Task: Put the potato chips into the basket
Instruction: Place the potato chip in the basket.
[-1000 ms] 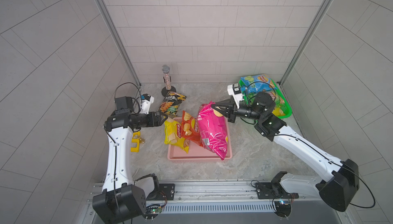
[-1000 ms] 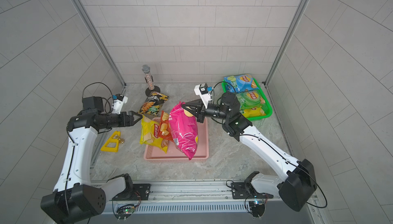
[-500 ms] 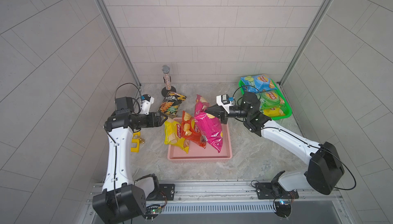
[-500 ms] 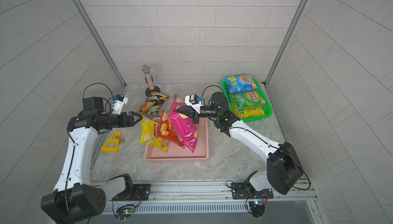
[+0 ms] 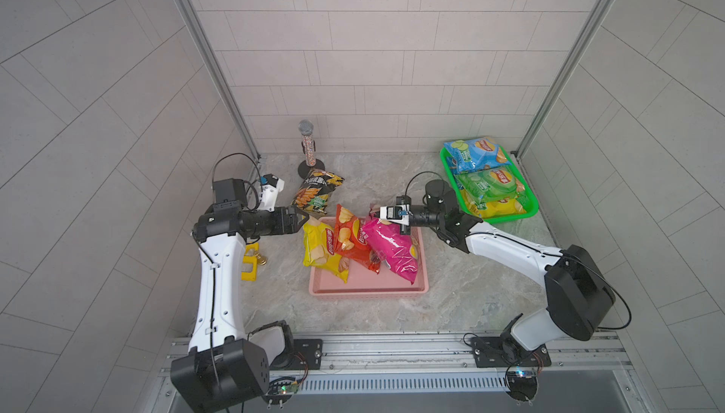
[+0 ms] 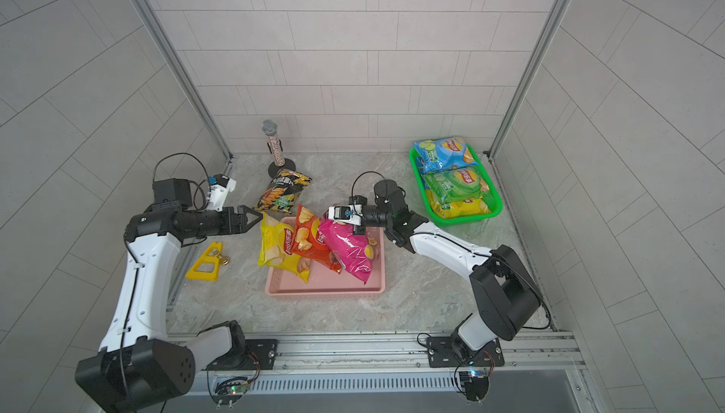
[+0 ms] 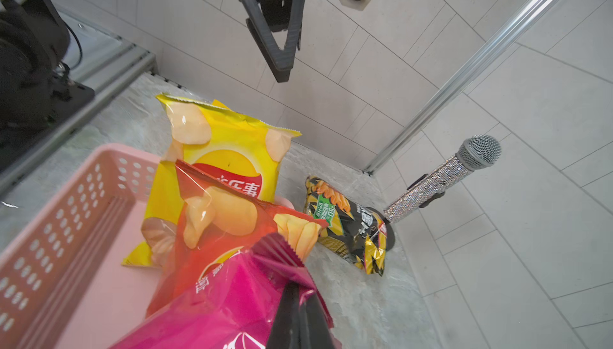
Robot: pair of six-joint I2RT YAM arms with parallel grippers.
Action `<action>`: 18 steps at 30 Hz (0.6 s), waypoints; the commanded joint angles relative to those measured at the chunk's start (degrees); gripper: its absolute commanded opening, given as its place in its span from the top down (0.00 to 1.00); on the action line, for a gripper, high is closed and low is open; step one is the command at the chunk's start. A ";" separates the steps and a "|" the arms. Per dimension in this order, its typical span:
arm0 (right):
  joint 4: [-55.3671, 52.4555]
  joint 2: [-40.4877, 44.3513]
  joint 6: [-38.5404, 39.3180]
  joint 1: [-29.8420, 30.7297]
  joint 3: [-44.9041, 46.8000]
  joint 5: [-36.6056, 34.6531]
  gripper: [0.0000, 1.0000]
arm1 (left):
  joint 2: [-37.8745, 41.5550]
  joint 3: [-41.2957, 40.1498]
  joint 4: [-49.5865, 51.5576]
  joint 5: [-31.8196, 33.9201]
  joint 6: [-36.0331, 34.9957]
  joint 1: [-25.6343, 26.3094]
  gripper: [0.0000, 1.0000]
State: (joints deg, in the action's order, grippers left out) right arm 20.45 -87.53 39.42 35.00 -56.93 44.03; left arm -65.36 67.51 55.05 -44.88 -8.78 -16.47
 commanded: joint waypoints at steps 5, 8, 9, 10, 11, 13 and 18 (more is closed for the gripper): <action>18.03 -0.23 4.76 1.41 5.73 -7.61 1.00 | -0.43 0.10 -0.20 -0.12 -0.21 0.43 0.18; 22.96 0.14 2.80 2.59 7.08 -9.97 1.00 | -0.49 0.21 -0.20 -0.07 -0.11 0.39 0.18; 23.20 0.54 2.62 2.64 7.13 -9.85 1.00 | -0.58 0.26 -0.20 -0.12 -0.11 0.39 0.18; 23.31 1.05 2.42 2.61 7.01 -9.99 1.00 | -0.56 0.25 -0.19 -0.12 -0.15 0.50 0.18; 23.11 1.51 2.67 2.62 6.93 -10.23 1.00 | -0.50 0.18 -0.15 -0.11 -0.10 0.53 0.18; 22.73 2.13 3.89 2.62 6.75 -11.25 1.00 | -0.51 0.12 -0.18 -0.12 -0.20 0.56 0.18; 22.53 1.70 6.21 2.60 6.21 -12.81 1.00 | -0.82 0.21 -0.20 -0.04 -0.10 0.67 0.18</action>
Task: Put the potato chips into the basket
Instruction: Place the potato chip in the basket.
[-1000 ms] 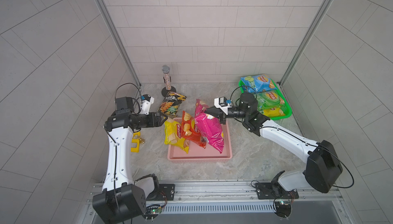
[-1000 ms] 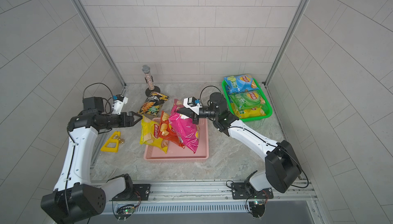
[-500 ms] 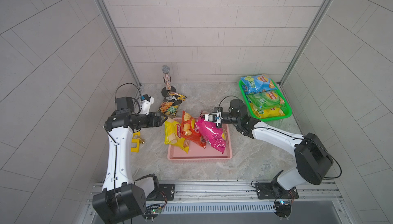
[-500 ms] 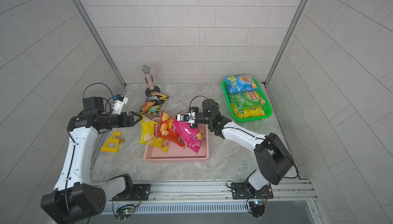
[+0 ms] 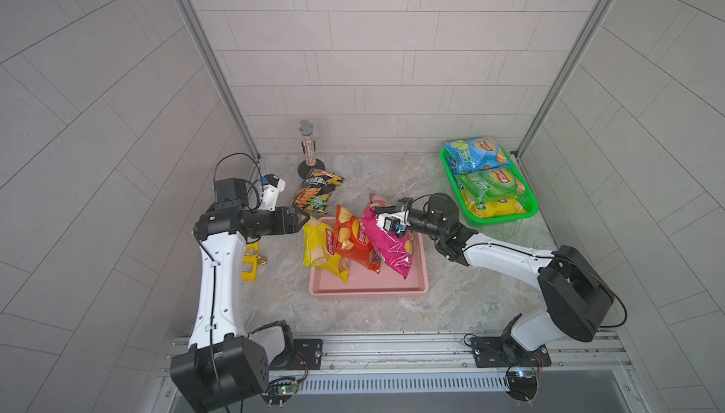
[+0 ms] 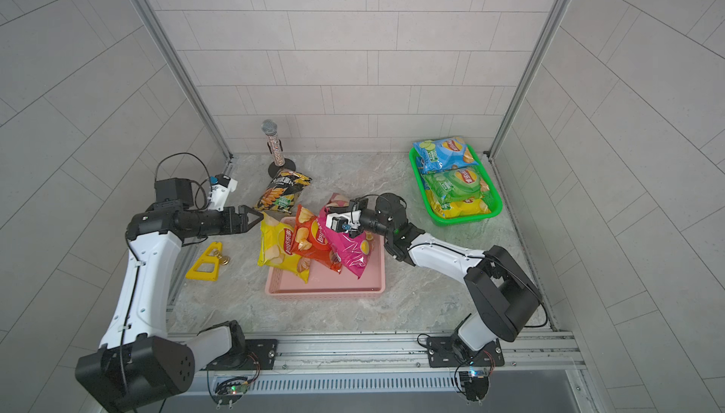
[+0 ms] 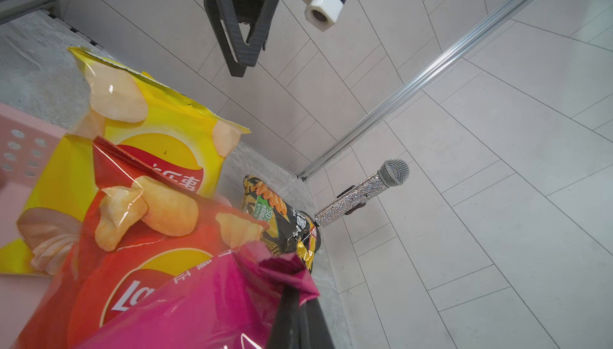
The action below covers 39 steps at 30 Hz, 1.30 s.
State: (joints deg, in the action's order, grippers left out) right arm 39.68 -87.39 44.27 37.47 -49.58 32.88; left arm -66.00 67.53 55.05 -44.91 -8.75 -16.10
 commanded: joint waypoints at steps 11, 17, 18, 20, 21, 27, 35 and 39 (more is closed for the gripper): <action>22.60 6.59 -19.31 0.67 12.06 -7.22 0.49 | -0.10 -0.05 -0.29 0.01 -0.07 0.34 0.18; 10.12 17.72 -38.52 0.67 11.38 -13.81 0.52 | -0.18 -0.01 -0.47 -0.44 0.27 0.37 0.18; 6.54 19.33 -42.29 0.67 10.23 -15.89 0.54 | -0.13 0.03 -0.55 -0.53 0.23 0.36 0.18; -6.16 22.25 -49.12 0.61 5.74 -19.23 0.55 | -0.07 -0.01 -0.62 -0.47 0.32 0.39 0.18; -14.83 22.93 -51.81 0.66 1.67 -20.03 0.55 | -0.14 0.01 -0.58 -0.45 0.32 0.52 0.18; -48.66 19.24 -67.64 0.67 -16.38 -25.66 0.60 | -2.60 6.17 3.51 3.32 -1.59 4.11 0.18; -58.36 21.19 -74.83 0.55 -15.13 -32.85 0.59 | -18.14 29.81 17.68 12.73 -1.23 22.70 0.18; -57.09 24.35 -76.46 0.57 -10.53 -32.40 0.59 | -26.28 37.09 20.36 13.41 2.33 29.76 0.20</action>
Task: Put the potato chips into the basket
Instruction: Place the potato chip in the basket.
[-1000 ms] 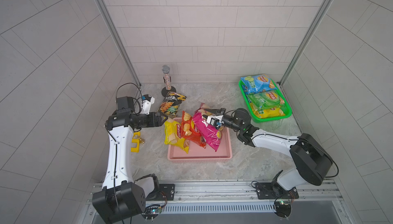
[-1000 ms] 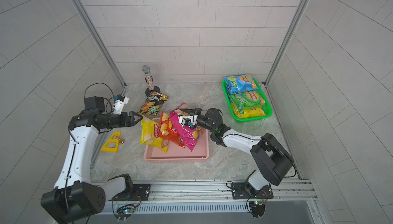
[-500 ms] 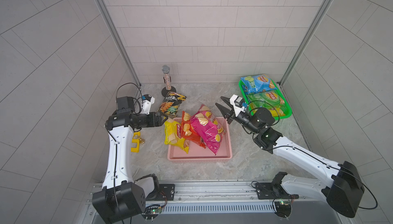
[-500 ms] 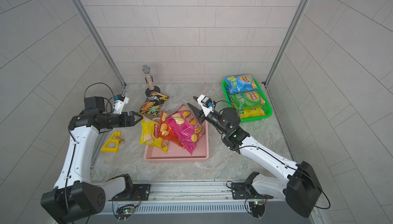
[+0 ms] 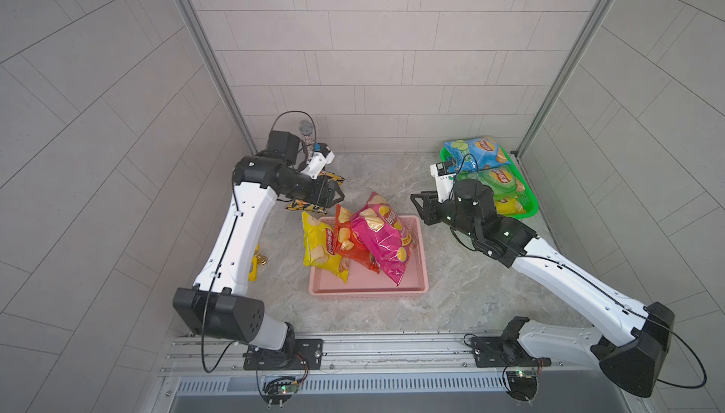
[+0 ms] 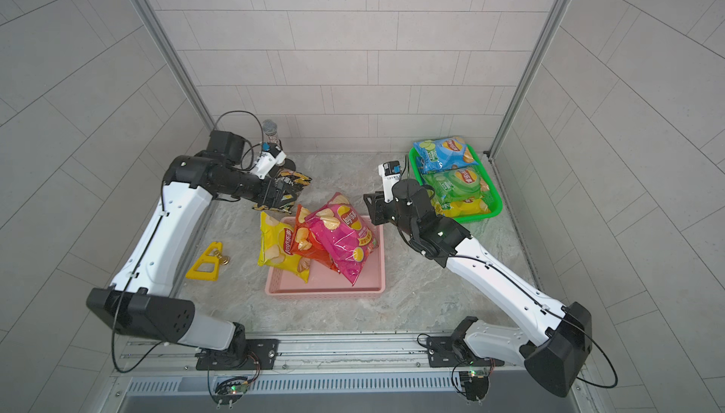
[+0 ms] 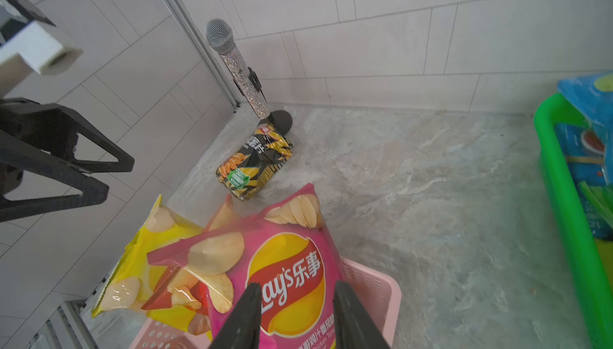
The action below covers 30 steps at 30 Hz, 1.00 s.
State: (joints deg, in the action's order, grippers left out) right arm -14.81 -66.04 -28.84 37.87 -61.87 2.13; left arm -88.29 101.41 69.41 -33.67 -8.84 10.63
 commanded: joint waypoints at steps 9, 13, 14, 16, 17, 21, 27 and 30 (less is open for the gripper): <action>-1.73 11.13 -0.90 0.37 10.95 4.70 0.57 | -19.46 13.74 16.10 3.96 3.69 9.88 0.25; -0.72 14.89 -0.52 0.46 14.61 4.44 0.58 | -22.73 14.17 18.31 2.43 3.08 10.55 0.28; -0.49 15.66 -0.52 0.50 15.50 4.22 0.57 | -23.33 14.21 18.84 1.47 2.89 10.63 0.30; 0.03 16.84 -0.45 0.45 17.04 3.85 0.57 | -24.32 14.49 19.53 -0.24 2.56 10.92 0.37; -0.03 17.07 -0.44 0.45 17.49 3.80 0.58 | -24.51 14.36 19.49 -0.72 2.57 10.99 0.40; -0.83 17.23 -0.77 0.52 18.77 3.64 0.58 | -25.09 14.38 19.71 -2.05 2.38 11.51 0.56; -0.69 17.25 -0.70 0.72 20.07 4.00 0.57 | -24.86 14.33 19.79 -2.59 2.43 11.52 0.83; 0.03 17.26 -0.26 0.80 20.72 4.31 0.58 | -23.64 14.52 19.46 -3.52 2.60 11.52 0.85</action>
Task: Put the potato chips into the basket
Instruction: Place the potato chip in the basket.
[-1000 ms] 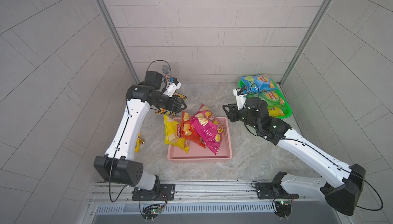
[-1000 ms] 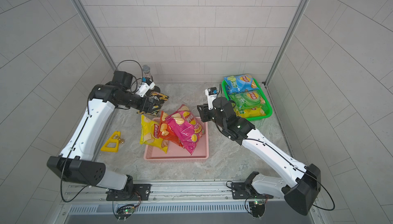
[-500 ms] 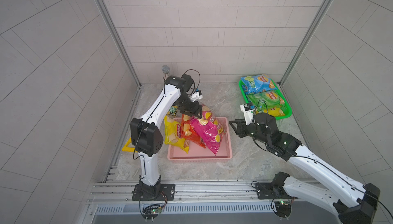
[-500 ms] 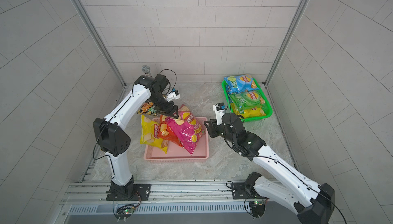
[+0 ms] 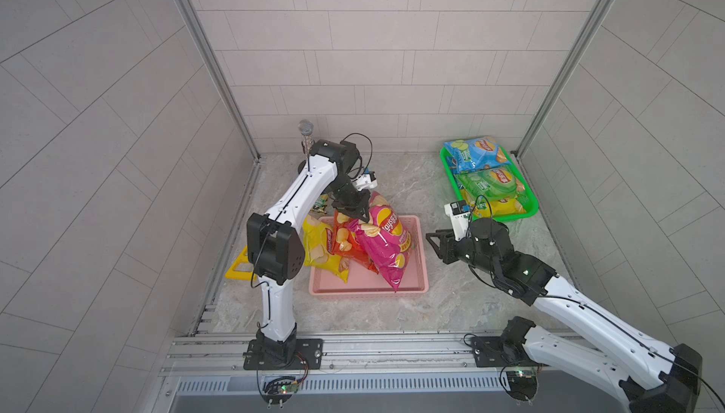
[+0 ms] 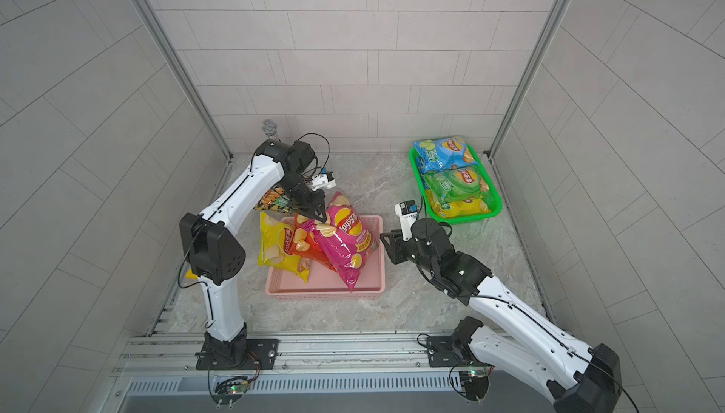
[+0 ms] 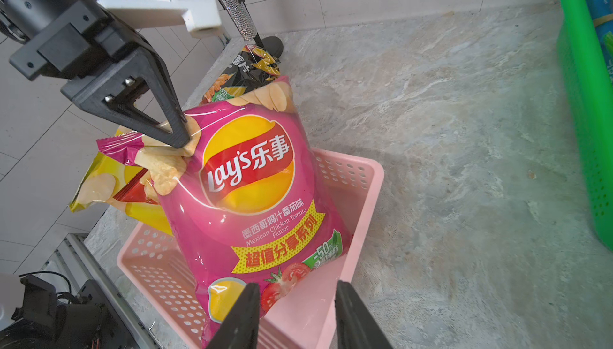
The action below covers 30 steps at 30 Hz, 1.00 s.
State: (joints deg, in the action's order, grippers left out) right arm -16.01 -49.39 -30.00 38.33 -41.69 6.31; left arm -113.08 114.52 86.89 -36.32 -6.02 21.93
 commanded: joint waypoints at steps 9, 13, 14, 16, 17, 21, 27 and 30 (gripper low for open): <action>1.77 0.86 2.82 0.39 0.87 -2.11 0.57 | 6.49 1.36 1.48 -8.83 -2.29 0.39 0.96; 1.86 1.20 3.95 0.34 0.82 -3.51 0.57 | 11.02 -2.27 -3.41 -9.56 -1.45 0.57 0.97; 1.86 1.22 4.17 0.35 0.82 -3.77 0.57 | 12.05 -3.64 -4.99 -9.40 -1.03 0.65 0.97; 1.95 1.31 4.74 0.27 0.82 -4.32 0.57 | 14.70 -7.01 -8.71 -9.16 -0.36 0.89 1.00; 1.93 1.38 5.02 0.28 0.82 -4.48 0.56 | 15.99 -8.61 -10.71 -8.56 0.03 1.20 1.00; 2.51 1.31 6.07 0.26 1.06 -5.13 0.55 | 21.82 -17.35 -20.68 -3.92 1.04 3.43 1.00; 4.78 0.92 6.44 0.17 2.11 -4.70 0.55 | 28.76 -29.27 -34.33 7.18 0.21 9.68 1.00; 5.87 0.62 6.44 0.17 2.73 -4.22 0.55 | 31.24 -33.58 -39.84 14.96 -0.43 13.46 1.00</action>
State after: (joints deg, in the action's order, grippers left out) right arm -11.94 -48.82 -24.27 38.35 -39.99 2.37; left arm -84.75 83.05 56.36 -29.67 -4.99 33.01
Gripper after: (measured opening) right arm 0.454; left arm 0.061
